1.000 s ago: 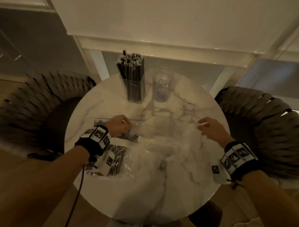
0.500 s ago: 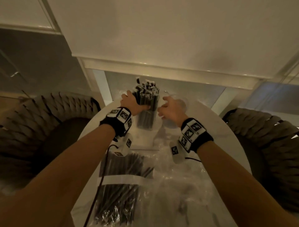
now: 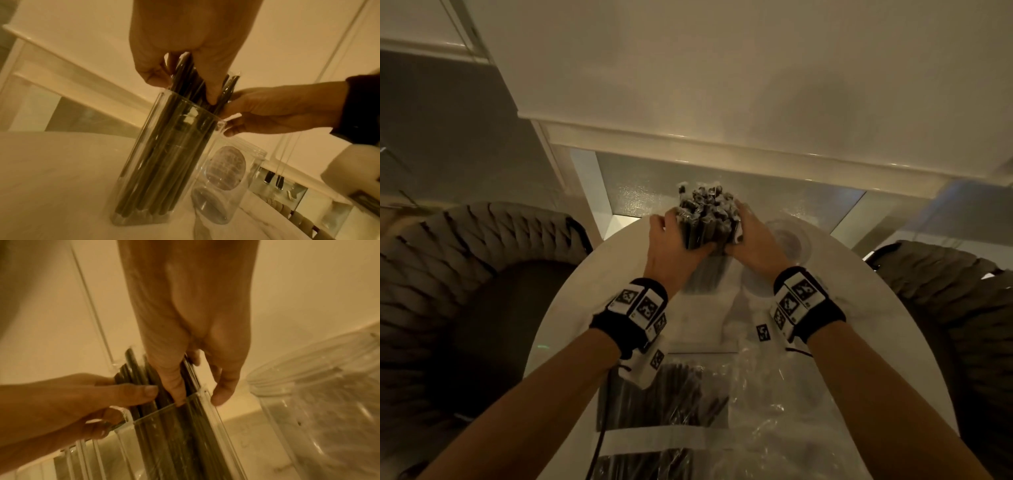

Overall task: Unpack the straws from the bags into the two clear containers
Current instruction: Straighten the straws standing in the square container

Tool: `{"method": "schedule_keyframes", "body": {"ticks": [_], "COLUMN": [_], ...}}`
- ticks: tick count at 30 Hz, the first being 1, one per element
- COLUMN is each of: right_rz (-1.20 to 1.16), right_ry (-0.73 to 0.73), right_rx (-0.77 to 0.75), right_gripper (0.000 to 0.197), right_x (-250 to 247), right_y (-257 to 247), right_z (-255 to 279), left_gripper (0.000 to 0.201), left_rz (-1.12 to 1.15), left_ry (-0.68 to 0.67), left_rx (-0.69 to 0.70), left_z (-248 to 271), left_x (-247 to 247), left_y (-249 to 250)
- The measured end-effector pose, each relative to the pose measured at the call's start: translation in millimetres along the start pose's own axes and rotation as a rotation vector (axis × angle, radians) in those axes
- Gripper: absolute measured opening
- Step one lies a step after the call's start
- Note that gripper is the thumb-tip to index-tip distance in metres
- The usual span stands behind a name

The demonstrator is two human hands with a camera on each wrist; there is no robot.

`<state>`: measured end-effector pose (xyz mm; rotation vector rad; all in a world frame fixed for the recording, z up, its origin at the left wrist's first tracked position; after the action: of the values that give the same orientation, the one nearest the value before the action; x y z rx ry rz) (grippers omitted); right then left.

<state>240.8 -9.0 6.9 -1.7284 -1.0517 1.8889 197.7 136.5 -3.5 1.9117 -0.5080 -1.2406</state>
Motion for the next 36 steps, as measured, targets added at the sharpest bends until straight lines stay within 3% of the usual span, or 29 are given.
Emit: {"method": "schedule_keyframes", "body": {"ticks": [2,4,7,9,11,14,17,18,20,23,26,28,32,36], "right_rz": [0.011,-0.037,-0.082,-0.104,-0.143,-0.190,-0.217,-0.218,-0.212,-0.170,-0.104,-0.047,-0.066,0.064], "right_ry": [0.047,0.077,0.054,0.001,-0.072,0.001,0.343,0.393,0.329,0.180,0.166,0.146,0.076,-0.022], "right_rx": [-0.051,-0.058,-0.069,-0.071,-0.023,0.076,0.054,0.026,-0.035,-0.050,-0.078,-0.145,-0.148,-0.141], "right_gripper": [0.067,0.044,0.023,0.019,0.024,0.042,0.033,0.029,0.030,0.048,0.029,0.028,0.029,0.025], "right_x": [-9.5,-25.0,-44.8,-45.8,-38.1,-37.2,-57.9,-55.7,-31.5,5.2,0.2,-13.6,-35.4,-11.7], "right_y": [-7.9,-14.8,-25.5,-28.0,-21.2,-4.9,-1.8,-4.8,-15.1,-20.7,-34.4,-50.2,-62.0,-50.1], "right_z": [-3.5,-8.4,-12.1,-13.9,-15.1,-9.9,17.0,28.2,42.5,42.1,24.9,13.5,-3.1,3.7], "left_gripper": [0.066,0.049,0.031,0.035,0.040,0.061,0.058,0.053,0.042,0.031,0.027,0.021,0.019,0.022], "left_rz": [-0.021,-0.059,-0.111,-0.117,-0.071,0.159,0.479,0.503,0.398,0.153,0.052,-0.002,-0.002,-0.126], "left_ry": [-0.064,-0.127,-0.265,-0.403,-0.456,-0.396,-0.248,-0.179,-0.063,-0.056,-0.040,-0.017,-0.090,-0.218], "left_rx": [0.033,0.055,0.138,0.141,0.115,-0.005,-0.132,-0.145,-0.119,-0.051,0.030,0.086,0.171,0.156], "left_z": [-5.9,-16.3,-30.7,-34.7,-37.1,-32.0,-15.5,-9.2,2.9,14.3,10.4,2.2,-12.2,-11.1], "left_x": [5.3,-0.5,-16.9,-20.0,-21.5,-26.1,-31.2,-33.1,-34.9,-21.7,-18.6,-25.8,-33.0,-19.2], "left_y": [11.1,20.8,39.7,43.5,39.4,25.2,8.6,1.9,-6.9,-6.7,4.0,13.5,32.3,28.0]}}
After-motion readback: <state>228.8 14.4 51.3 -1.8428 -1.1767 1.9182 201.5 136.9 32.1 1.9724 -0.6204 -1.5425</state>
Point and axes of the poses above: each hand's wrist, its own z-axis away from the middle knuckle, its own x-axis out of the palm, y = z × x, the point moved 9 cm from there along -z, towards the middle knuckle, and after that the axes turned 7 degrees about y, right-handed, at the moved point
